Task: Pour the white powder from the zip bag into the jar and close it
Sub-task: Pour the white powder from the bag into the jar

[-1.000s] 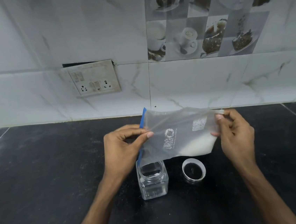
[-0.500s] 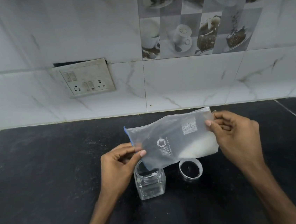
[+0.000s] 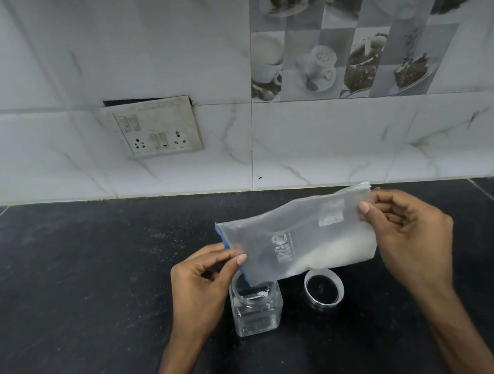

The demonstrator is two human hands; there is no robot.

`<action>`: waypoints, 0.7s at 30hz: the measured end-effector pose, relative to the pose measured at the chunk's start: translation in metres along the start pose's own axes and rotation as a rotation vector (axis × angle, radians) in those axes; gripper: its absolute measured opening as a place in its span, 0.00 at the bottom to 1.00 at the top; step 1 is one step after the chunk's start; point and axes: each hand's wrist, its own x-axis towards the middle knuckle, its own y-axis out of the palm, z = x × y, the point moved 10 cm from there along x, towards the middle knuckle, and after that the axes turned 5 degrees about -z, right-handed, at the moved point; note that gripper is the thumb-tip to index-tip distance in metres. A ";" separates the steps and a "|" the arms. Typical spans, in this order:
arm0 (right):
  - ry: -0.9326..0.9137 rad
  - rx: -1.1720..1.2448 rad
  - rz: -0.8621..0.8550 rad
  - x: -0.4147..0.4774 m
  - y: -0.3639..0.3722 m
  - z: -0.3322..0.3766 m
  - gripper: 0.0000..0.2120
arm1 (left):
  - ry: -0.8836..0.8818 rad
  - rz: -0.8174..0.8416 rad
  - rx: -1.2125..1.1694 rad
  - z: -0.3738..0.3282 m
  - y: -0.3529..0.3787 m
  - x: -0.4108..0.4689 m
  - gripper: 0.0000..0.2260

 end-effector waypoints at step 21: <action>-0.047 0.061 -0.004 -0.002 0.004 0.015 0.09 | -0.084 -0.014 0.024 0.008 -0.007 -0.001 0.11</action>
